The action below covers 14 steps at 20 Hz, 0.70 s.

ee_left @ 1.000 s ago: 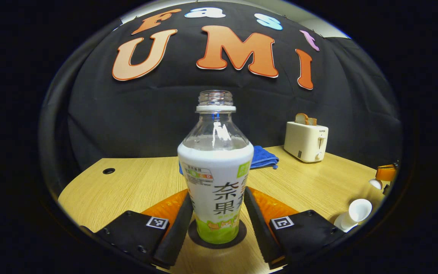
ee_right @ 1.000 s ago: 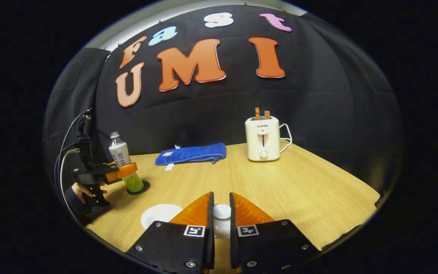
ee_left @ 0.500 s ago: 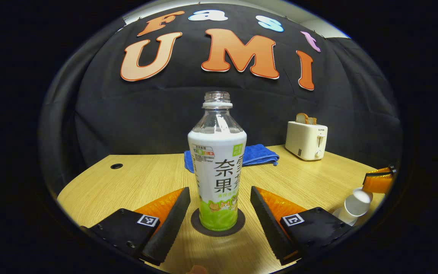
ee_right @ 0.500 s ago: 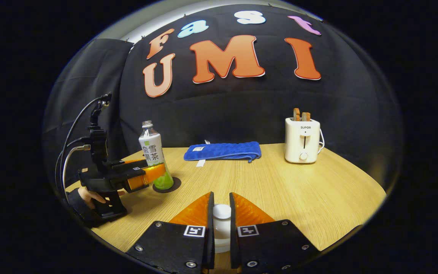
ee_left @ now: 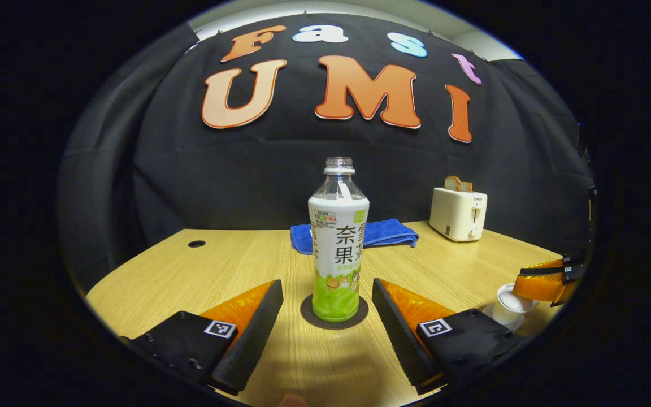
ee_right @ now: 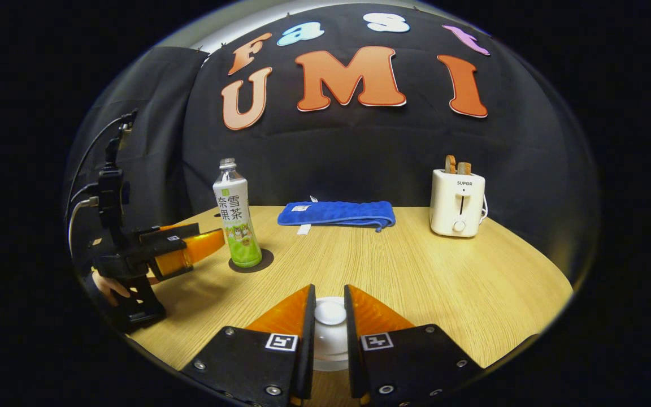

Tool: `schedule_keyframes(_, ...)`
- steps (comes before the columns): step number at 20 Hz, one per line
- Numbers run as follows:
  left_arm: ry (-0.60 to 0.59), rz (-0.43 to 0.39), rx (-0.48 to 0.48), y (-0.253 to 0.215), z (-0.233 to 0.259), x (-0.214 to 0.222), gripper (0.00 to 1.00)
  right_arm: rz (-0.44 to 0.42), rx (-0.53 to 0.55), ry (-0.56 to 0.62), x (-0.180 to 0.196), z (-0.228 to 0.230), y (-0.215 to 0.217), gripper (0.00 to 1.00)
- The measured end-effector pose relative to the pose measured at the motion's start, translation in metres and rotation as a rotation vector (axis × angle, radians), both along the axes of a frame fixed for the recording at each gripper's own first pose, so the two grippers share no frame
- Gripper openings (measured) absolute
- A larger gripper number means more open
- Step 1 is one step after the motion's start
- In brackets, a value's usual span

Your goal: Open the teacup lid with one hand, grasp the water bottle and pour water into the teacup with the other hand; after pouring, place the water bottle on the coaster and then close the teacup lid.

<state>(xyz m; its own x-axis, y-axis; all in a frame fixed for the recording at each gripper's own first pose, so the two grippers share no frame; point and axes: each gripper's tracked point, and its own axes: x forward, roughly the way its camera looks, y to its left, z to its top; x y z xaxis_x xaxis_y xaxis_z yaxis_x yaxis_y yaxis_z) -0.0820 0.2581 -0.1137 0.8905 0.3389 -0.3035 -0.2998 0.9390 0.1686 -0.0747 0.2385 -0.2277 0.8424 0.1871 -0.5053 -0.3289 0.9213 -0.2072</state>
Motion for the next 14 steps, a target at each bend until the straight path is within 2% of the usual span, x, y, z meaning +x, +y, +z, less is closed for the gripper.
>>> schedule_keyframes(1,-0.009,0.008,0.01,0.0,0.005,-0.005,1.0,-0.003,0.004,-0.001,-0.002,0.003,-0.001,0.27)
schedule_keyframes(3,-0.018,0.024,0.026,0.0,0.011,-0.013,1.0,-0.006,0.014,-0.003,-0.005,0.012,-0.002,0.36)
schedule_keyframes(5,-0.016,0.035,0.026,-0.001,0.014,-0.021,1.0,-0.005,-0.003,-0.023,-0.005,0.022,-0.009,0.53)
schedule_keyframes(6,-0.016,0.048,0.029,0.002,0.015,-0.026,1.0,-0.01,-0.019,-0.039,-0.005,0.028,-0.016,0.72)
schedule_keyframes(7,-0.012,0.062,0.028,0.003,0.016,-0.03,1.0,-0.015,-0.032,-0.054,-0.005,0.035,-0.023,0.76)
schedule_keyframes(8,-0.012,0.078,0.023,0.005,0.017,-0.037,1.0,-0.022,-0.039,-0.066,-0.005,0.042,-0.03,0.9)
schedule_keyframes(11,-0.037,0.107,0.016,0.005,0.028,-0.047,1.0,-0.054,-0.041,-0.097,-0.007,0.056,-0.049,0.96)
schedule_keyframes(14,-0.047,0.137,0.052,0.009,0.038,-0.057,1.0,-0.097,-0.045,-0.137,-0.009,0.068,-0.068,0.97)
